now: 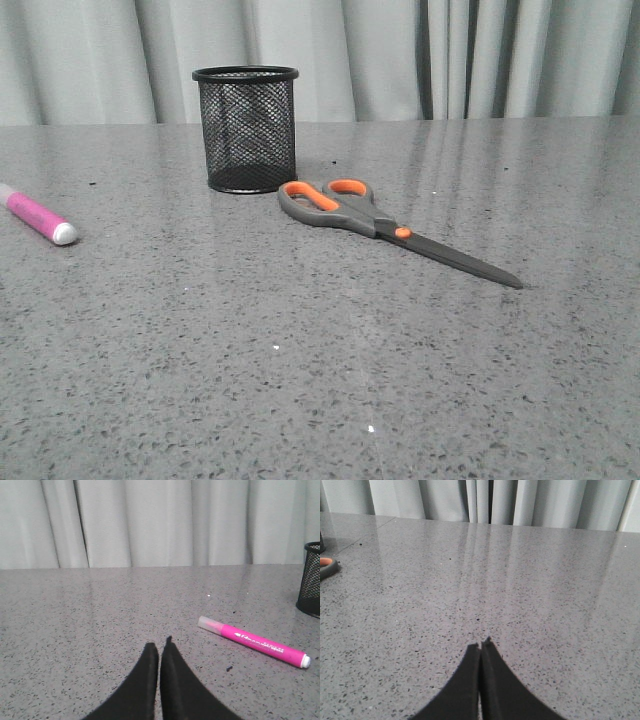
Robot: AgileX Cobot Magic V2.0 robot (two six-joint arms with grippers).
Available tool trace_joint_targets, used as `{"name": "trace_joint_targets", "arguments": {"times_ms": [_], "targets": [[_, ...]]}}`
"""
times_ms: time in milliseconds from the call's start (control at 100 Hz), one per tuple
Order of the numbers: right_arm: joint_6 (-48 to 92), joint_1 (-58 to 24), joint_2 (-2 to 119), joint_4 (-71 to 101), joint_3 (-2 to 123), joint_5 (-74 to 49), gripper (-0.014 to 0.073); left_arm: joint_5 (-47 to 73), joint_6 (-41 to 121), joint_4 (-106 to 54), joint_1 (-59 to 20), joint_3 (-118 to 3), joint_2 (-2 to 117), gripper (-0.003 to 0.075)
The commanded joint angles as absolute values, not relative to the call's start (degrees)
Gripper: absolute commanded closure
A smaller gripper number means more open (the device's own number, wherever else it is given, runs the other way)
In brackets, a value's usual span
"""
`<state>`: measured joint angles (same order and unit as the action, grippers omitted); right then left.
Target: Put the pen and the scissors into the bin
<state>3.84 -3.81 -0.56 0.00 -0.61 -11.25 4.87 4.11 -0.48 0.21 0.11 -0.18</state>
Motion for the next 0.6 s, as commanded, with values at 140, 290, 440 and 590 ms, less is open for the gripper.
{"name": "trace_joint_targets", "arguments": {"times_ms": [140, 290, 440, 590], "targets": [[3.84, -3.48, -1.71, -0.87, -1.38, -6.54, 0.0665, 0.51, 3.68, -1.02, -0.14, 2.65, -2.11, 0.0739], [3.84, -3.48, -1.71, -0.87, -1.38, -6.54, 0.0665, 0.51, 3.68, -1.02, -0.14, 2.65, -2.11, 0.0739], [4.10, -3.48, -1.71, -1.22, -1.38, -6.41, 0.0665, 0.51, 3.68, -1.02, -0.14, 2.65, -2.11, 0.0739], [4.35, -3.48, -1.71, -3.03, -1.38, -4.19, 0.0665, 0.51, 3.68, -1.02, -0.14, 2.65, -2.11, 0.0739]]}}
